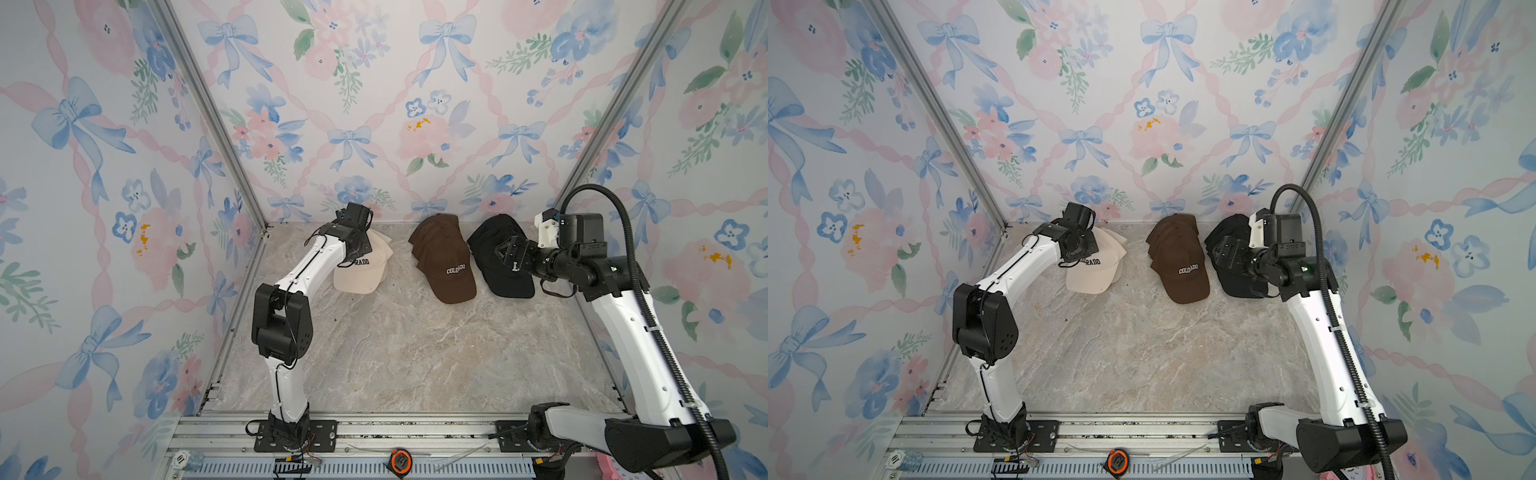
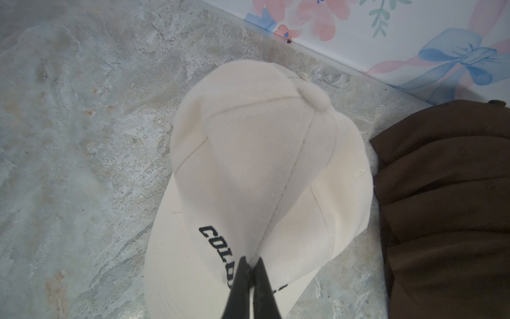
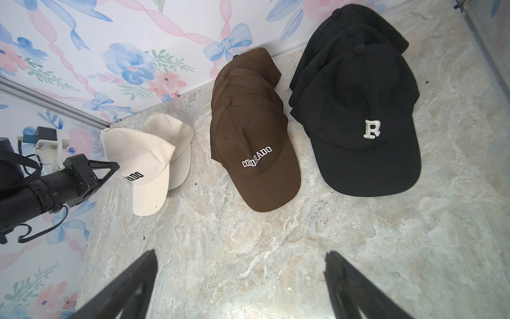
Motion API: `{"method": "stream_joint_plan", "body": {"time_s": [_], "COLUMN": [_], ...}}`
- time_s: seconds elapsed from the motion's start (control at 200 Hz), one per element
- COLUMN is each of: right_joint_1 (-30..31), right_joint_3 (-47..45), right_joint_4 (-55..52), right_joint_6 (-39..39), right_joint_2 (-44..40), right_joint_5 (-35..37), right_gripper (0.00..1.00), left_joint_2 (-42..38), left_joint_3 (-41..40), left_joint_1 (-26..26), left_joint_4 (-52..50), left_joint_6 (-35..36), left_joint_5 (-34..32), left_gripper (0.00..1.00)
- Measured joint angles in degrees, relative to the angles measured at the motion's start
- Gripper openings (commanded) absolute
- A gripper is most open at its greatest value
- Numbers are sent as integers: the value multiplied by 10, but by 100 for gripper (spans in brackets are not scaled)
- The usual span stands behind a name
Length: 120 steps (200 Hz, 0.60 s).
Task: Stack the baseball caps by color
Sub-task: Place the baseball cap on the baseball cap.
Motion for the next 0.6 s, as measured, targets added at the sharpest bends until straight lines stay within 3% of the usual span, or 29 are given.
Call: {"method": "stream_joint_plan", "body": {"time_s": [0.145, 0.34, 0.6], "right_joint_1": [1, 1, 4], "right_joint_3": [0, 0, 0], "right_joint_4": [-1, -5, -9], "right_joint_6": [0, 5, 11], "right_joint_2": [0, -2, -2], "right_joint_5": [9, 20, 34], "right_gripper": [96, 96, 96], "left_joint_2": [44, 110, 119], "left_joint_3": [14, 27, 47], "left_joint_1": [1, 16, 26], "left_joint_4": [9, 18, 20], "left_joint_6": [5, 0, 6], "left_joint_5": [2, 22, 30], "left_gripper": [27, 29, 34]}}
